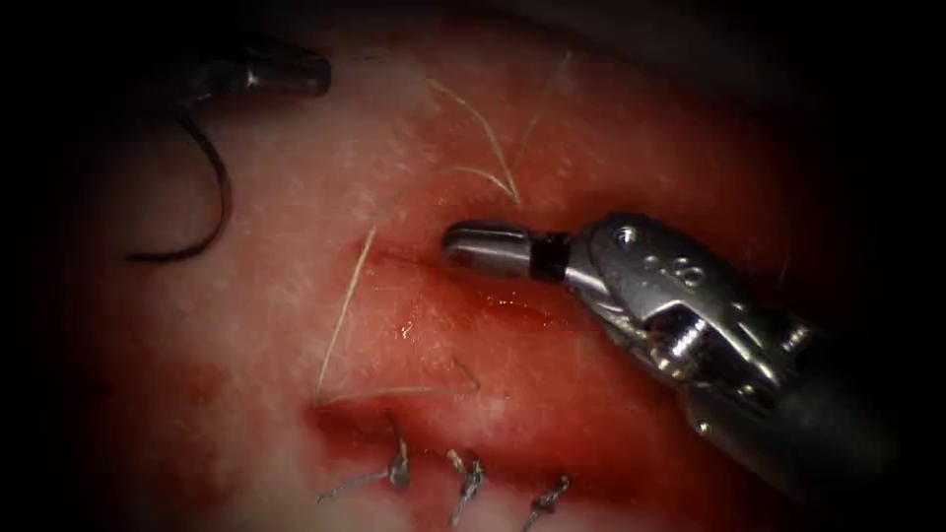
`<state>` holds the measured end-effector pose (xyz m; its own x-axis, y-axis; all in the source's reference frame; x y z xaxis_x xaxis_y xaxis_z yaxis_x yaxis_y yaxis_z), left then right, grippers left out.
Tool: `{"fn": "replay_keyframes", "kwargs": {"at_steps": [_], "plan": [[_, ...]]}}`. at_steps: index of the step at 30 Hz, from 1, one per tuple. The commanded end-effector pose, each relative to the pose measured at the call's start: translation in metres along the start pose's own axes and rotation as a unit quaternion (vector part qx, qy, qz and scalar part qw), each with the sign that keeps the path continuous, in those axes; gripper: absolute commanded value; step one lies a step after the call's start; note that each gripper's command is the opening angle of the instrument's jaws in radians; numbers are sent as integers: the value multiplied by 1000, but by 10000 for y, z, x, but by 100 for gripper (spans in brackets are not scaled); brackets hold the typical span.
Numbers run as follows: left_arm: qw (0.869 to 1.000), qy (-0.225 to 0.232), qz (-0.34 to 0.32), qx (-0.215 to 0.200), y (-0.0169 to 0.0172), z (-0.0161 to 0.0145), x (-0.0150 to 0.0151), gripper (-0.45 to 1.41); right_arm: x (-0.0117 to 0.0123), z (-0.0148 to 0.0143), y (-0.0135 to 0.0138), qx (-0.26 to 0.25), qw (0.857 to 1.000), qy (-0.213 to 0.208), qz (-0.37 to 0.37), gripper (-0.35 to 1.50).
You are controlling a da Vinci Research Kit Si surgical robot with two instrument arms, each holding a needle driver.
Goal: Wound Closure
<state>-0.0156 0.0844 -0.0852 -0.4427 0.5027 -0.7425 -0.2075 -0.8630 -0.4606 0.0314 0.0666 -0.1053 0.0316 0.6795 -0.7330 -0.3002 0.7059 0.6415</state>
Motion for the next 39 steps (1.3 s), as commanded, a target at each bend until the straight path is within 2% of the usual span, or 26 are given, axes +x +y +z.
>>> {"fn": "replay_keyframes", "kwargs": {"at_steps": [1,3,7,8,13,20,24,29,35,36,37,39], "plan": [[1000,3,-3,1,-4,9,3,-35,-1,21,0,2,1000,2,-4,-35],[1000,9,-11,5,-5,20,3,-35,-5,35,-4,0,1000,2,-7,-35],[1000,7,-8,16,-8,34,-1,-35,-4,44,-14,3,1000,2,-9,-35],[1000,4,-5,26,-12,43,-7,-35,-1,52,-23,3,1000,5,-8,-35],[999,1,2,44,-13,56,-24,-35,5,65,-34,4,1000,13,-5,-35],[996,-61,21,69,-3,69,-72,-35,29,59,-40,20,999,43,8,-35],[994,-78,26,73,16,61,-79,-35,42,58,-38,13,998,64,-7,-35],[991,-101,38,76,54,35,-87,-35,66,44,-36,-10,995,86,-45,-35],[991,-105,39,78,85,0,-91,-35,63,41,-32,-32,994,87,-63,-35],[991,-105,40,78,93,-3,-87,-35,64,41,-30,-44,993,88,-62,-30],[990,-106,41,79,97,-3,-84,-35,65,41,-29,-47,993,88,-62,-15],[990,-107,48,77,114,1,-72,-35,65,42,-26,-68,992,89,-61,62]]}}
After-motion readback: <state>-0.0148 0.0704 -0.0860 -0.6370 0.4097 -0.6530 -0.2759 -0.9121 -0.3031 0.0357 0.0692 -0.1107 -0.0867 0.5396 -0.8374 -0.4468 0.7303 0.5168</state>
